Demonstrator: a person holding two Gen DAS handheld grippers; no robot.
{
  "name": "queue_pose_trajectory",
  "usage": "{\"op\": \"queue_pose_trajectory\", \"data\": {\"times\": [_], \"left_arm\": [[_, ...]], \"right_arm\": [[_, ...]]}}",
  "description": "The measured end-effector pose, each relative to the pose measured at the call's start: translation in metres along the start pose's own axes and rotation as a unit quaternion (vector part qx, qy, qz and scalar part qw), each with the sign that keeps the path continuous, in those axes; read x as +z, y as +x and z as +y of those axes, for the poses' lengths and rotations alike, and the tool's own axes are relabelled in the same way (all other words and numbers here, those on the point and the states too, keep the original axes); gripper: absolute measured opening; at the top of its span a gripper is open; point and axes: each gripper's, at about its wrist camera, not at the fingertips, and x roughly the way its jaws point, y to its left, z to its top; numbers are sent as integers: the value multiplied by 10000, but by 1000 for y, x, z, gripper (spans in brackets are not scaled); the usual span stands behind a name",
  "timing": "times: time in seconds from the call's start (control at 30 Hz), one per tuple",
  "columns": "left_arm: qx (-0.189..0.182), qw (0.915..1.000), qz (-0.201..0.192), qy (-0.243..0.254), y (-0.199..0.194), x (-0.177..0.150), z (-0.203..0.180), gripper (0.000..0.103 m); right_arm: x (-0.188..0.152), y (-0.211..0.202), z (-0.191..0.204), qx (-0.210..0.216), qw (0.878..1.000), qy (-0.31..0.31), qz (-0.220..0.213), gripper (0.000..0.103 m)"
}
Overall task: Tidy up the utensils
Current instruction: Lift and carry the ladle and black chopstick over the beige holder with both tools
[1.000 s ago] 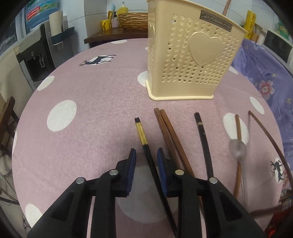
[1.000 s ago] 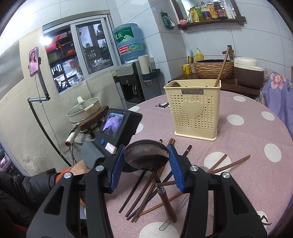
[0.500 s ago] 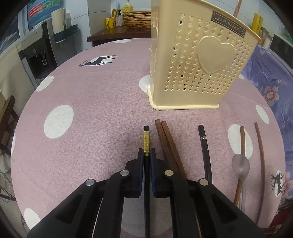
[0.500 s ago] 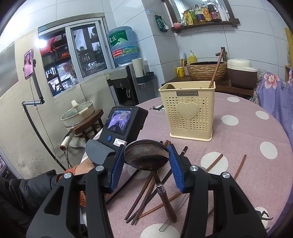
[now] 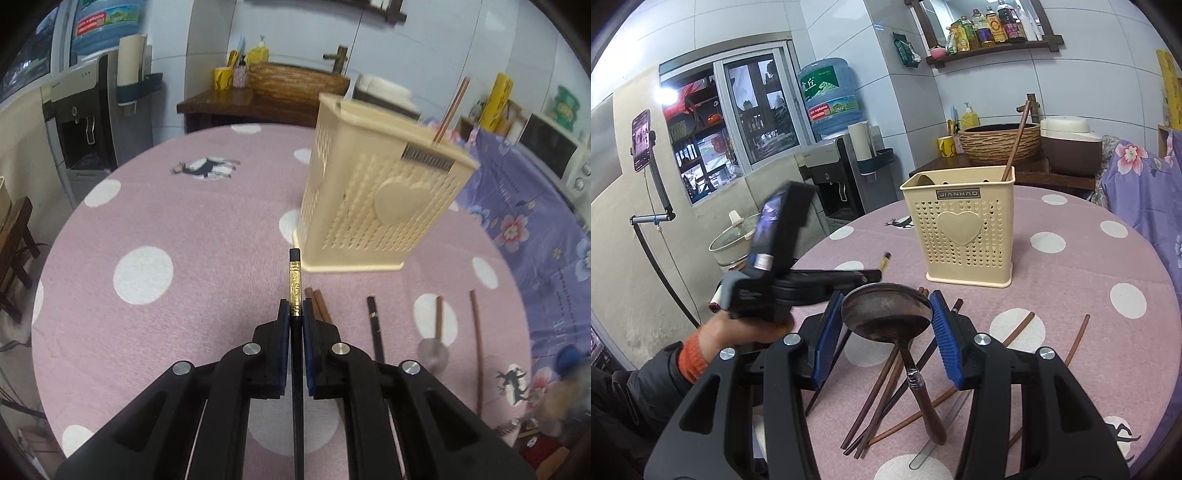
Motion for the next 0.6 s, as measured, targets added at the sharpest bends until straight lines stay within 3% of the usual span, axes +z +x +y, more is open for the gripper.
{"op": "queue_pose_trajectory", "data": {"times": [0.13,0.3,0.6], "left_arm": [[-319,9985,-435,-49,-36,10,4,8],[-432,9954,-854,-3,-66,20,5,8],[-504,9941,-957,6,-70,24,7,8]], "right_arm": [[3,-2,-2,0,10000,75,-15,48],[7,-2,-5,11,9998,178,-32,48],[11,0,-5,43,9996,262,-11,48]]}}
